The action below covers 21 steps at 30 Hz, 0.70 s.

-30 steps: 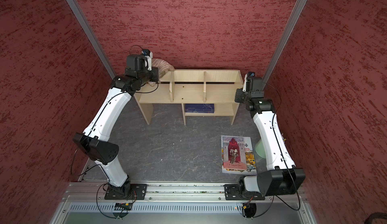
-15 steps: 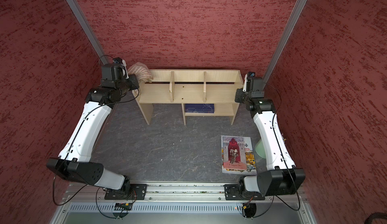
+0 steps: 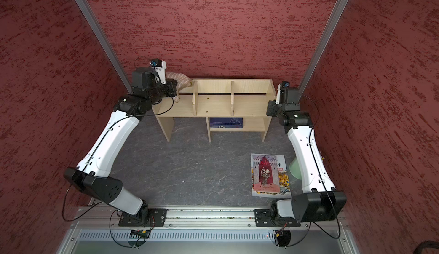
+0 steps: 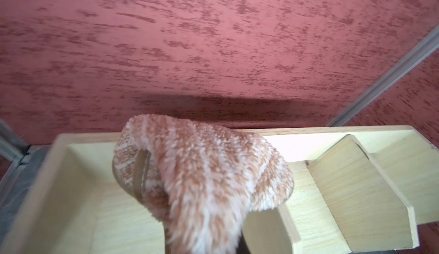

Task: Wipe the bookshelf clean with a cloth
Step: Wipe the dust from the shelf.

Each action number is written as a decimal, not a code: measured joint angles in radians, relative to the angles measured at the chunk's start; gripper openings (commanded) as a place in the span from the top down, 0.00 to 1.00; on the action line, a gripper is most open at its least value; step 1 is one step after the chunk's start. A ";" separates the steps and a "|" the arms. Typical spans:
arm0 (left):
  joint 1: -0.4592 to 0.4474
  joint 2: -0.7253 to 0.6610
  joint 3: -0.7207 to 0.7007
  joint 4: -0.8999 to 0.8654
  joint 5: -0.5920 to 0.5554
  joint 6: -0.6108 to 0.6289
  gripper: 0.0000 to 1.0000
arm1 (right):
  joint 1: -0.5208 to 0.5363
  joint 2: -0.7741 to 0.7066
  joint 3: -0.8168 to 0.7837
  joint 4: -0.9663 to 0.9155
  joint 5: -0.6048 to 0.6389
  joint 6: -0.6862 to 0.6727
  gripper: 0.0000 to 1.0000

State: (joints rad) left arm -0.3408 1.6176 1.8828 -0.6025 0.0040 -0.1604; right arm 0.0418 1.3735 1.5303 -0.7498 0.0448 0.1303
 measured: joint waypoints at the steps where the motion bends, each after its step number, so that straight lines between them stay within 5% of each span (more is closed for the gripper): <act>1: -0.017 0.018 0.010 0.001 0.007 0.011 1.00 | 0.000 0.000 0.000 0.000 0.000 0.000 1.00; 15: -0.227 -0.017 -0.103 -0.014 0.027 0.182 1.00 | -0.002 0.000 0.000 -0.001 0.000 0.000 1.00; 17: -0.227 -0.034 -0.105 -0.019 0.027 0.185 1.00 | -0.002 0.000 0.002 -0.003 -0.001 -0.001 0.90; 21: -0.228 -0.081 -0.095 -0.019 0.025 0.193 1.00 | -0.002 0.002 0.042 -0.058 0.003 0.024 0.54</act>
State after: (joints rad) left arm -0.5690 1.5368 1.7882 -0.6212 0.0292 0.0322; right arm 0.0399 1.3758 1.5719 -0.8074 0.0483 0.1539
